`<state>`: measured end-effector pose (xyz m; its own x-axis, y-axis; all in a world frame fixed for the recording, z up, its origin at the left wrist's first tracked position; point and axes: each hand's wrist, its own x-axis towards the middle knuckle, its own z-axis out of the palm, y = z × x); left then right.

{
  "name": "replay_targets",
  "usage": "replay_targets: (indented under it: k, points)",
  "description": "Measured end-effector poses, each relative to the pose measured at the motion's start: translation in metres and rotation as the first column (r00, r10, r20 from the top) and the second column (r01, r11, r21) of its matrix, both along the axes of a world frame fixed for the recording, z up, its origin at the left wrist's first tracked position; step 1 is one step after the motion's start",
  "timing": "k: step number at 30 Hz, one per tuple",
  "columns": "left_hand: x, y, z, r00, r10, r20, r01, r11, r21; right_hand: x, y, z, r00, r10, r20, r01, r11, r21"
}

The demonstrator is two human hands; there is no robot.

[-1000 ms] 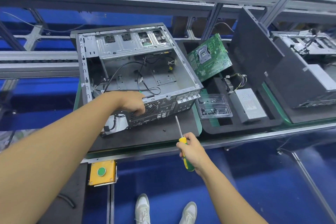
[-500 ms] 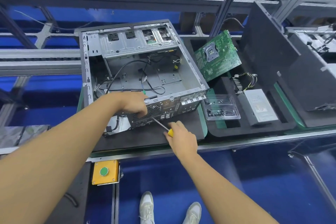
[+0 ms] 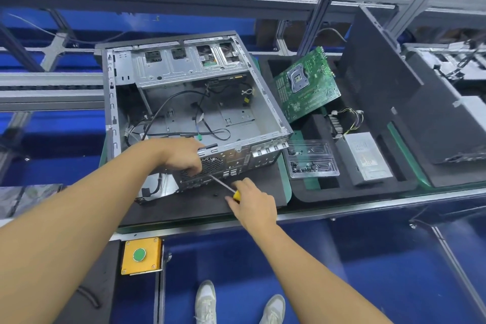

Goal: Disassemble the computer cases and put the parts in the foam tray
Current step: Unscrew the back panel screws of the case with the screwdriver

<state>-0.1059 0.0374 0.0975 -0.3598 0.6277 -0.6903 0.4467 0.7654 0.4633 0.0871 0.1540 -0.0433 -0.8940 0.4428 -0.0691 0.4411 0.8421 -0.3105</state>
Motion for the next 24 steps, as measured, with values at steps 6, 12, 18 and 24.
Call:
replay_targets:
  k: [6, 12, 18, 24]
  points:
    - [0.004, -0.001, 0.004, 1.0, 0.017, 0.006, -0.016, 1.0, -0.015, 0.012, 0.019, -0.004, 0.988, 0.153, 0.004, -0.153, 0.984, 0.096]
    - [0.007, -0.002, 0.008, 1.0, 0.006, -0.009, -0.006, 1.0, -0.025, -0.016, 0.007, 0.006, 0.933, 0.359, -0.008, -0.356, 0.929, 0.104]
    - [0.009, -0.001, 0.011, 0.998, -0.025, -0.051, 0.023, 0.999, -0.03, -0.035, -0.004, 0.013, 0.897, 0.425, 0.117, -0.439, 0.885, 0.153]
    - [0.006, -0.001, 0.007, 0.997, -0.032, -0.066, 0.031, 0.999, -0.019, -0.002, 0.024, 0.023, 0.92, 0.376, 0.109, -0.386, 0.918, 0.091]
